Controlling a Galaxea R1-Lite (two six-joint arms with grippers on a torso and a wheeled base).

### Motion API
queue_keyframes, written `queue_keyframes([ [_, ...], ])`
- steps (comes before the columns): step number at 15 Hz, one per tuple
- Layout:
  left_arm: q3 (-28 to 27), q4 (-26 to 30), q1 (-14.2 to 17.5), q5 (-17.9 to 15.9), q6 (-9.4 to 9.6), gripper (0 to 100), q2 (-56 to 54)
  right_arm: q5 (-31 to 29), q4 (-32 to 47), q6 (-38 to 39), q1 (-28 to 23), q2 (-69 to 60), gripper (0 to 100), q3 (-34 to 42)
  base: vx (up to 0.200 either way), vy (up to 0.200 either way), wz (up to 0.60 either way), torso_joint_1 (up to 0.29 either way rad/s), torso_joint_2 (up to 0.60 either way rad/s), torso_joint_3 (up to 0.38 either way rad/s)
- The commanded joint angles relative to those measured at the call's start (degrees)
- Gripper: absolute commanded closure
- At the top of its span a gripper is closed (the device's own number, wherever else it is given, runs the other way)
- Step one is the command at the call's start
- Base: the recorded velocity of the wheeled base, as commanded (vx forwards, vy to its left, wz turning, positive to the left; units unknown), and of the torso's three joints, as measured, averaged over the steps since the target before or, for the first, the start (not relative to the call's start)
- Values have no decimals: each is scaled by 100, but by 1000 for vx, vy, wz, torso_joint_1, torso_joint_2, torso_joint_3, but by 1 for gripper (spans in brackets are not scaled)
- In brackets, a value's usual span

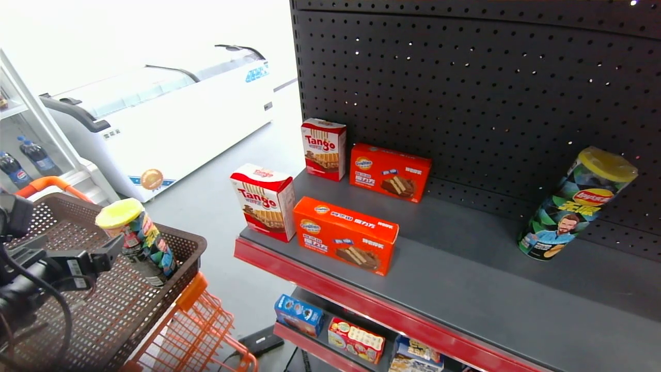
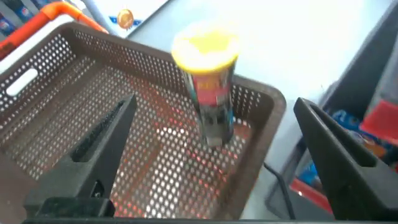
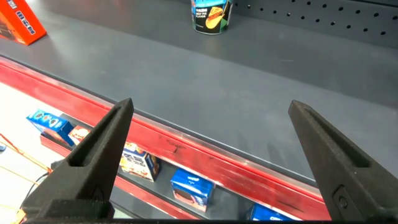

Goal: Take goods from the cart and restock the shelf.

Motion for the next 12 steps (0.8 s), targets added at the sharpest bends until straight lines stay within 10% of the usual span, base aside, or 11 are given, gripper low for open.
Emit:
queue_keyframes([
  [1, -177, -707, 15, 171, 63, 0, 1164, 0, -2, 0, 0, 9, 0, 0, 0, 0, 0, 0, 0, 0],
  [12, -1021, -1683, 42, 188, -271, 0, 3106, 0, -2, 0, 0, 9, 0, 0, 0, 0, 0, 0, 0, 0],
])
